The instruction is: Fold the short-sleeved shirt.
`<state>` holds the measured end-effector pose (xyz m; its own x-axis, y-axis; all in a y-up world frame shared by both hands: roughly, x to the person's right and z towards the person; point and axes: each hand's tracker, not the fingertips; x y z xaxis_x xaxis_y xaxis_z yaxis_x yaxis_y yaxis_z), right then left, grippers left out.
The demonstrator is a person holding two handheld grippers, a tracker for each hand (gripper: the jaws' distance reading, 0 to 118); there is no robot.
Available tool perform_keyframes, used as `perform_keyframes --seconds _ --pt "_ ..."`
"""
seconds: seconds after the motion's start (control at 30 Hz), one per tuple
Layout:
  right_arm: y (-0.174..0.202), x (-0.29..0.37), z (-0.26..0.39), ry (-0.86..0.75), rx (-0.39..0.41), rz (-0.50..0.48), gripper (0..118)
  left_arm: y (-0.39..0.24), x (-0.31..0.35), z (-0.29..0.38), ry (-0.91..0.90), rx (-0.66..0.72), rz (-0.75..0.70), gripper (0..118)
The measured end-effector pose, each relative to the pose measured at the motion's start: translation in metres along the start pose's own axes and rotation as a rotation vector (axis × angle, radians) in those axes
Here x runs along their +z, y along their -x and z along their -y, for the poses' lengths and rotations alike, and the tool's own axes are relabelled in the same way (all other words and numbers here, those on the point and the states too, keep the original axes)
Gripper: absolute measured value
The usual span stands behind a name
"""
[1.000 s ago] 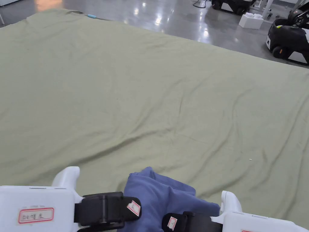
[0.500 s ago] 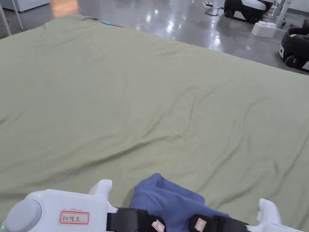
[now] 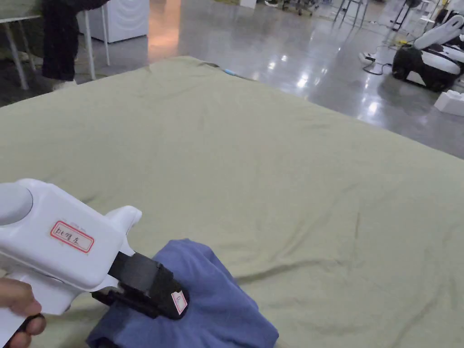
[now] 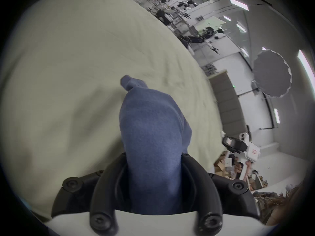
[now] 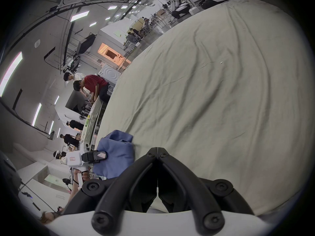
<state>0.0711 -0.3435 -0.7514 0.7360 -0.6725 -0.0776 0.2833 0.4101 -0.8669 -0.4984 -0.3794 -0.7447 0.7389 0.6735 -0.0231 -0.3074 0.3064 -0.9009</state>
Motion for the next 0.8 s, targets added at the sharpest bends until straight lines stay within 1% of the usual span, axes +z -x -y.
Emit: perform_keyframes --seconds 0.17,0.23,0.3,0.43,0.5,0.53,0.6,0.7,0.8 --pt "0.016 -0.012 0.008 0.018 -0.006 0.056 2 0.055 0.065 -0.025 -0.051 0.006 -0.184 43" --pt "0.020 -0.019 0.009 0.032 -0.006 0.071 2 0.056 0.083 -0.028 -0.050 0.002 -0.248 43" --pt "0.024 -0.027 0.011 0.050 -0.006 0.087 2 0.070 0.096 -0.038 -0.050 0.005 -0.312 43" --pt "0.035 -0.043 0.014 0.081 0.009 0.109 2 0.088 0.115 -0.052 -0.046 -0.004 -0.384 43" --pt "0.042 -0.049 0.015 0.097 0.022 0.111 2 0.120 0.130 -0.071 -0.024 -0.009 -0.440 43" --pt "0.046 -0.052 0.015 0.107 0.032 0.114 2 0.126 0.131 -0.074 -0.009 -0.003 -0.470 43" --pt "0.054 -0.057 0.015 0.117 0.055 0.119 2 0.134 0.131 -0.077 0.025 -0.010 -0.489 43" --pt "0.067 -0.063 0.017 0.127 0.081 0.115 2 0.142 0.128 -0.076 0.026 0.001 -0.448 45" --pt "0.074 -0.067 0.017 0.141 0.097 0.095 2 0.150 0.123 -0.072 0.016 -0.008 -0.463 56"
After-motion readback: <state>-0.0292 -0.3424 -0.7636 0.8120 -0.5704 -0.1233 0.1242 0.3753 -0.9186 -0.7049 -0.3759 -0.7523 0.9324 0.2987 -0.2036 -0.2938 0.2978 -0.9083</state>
